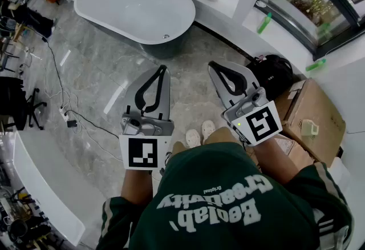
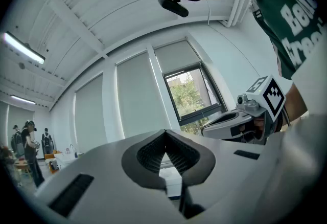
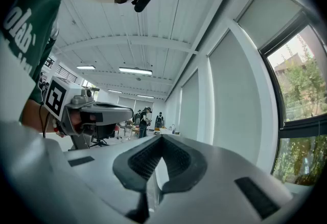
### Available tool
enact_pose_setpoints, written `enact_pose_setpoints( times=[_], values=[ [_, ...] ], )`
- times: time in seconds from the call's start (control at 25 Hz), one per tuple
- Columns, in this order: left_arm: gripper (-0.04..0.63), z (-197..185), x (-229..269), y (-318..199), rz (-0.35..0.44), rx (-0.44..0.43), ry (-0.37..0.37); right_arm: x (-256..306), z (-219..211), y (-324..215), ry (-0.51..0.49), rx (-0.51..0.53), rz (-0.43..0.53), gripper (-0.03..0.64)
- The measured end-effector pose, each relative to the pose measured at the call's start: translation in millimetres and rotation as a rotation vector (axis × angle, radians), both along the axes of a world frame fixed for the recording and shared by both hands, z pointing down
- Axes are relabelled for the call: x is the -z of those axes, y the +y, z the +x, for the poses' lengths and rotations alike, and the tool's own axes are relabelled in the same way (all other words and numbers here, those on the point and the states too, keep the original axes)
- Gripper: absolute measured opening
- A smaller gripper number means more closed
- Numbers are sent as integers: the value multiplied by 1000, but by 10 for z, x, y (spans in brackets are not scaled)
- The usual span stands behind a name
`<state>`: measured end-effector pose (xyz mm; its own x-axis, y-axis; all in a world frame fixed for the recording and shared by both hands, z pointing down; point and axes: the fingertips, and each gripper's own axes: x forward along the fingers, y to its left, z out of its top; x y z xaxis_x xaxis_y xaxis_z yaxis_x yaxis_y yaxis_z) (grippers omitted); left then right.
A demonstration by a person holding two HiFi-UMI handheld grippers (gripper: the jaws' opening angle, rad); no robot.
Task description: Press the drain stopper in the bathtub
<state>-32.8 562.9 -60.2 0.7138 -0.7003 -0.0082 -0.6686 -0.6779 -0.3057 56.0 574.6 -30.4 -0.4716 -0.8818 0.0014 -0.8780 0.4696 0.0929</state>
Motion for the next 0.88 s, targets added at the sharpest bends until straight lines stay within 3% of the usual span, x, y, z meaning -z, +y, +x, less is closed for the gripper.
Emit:
enact_pose_setpoints(
  times=[0.56,0.88],
  values=[
    [9,454,-7,-138,-54,15,93,-38,447,-119,-7,44,14,11],
    [9,779,-90,-80,-51,-6,47,-96,622,-76,-37,66,25,11]
  ],
)
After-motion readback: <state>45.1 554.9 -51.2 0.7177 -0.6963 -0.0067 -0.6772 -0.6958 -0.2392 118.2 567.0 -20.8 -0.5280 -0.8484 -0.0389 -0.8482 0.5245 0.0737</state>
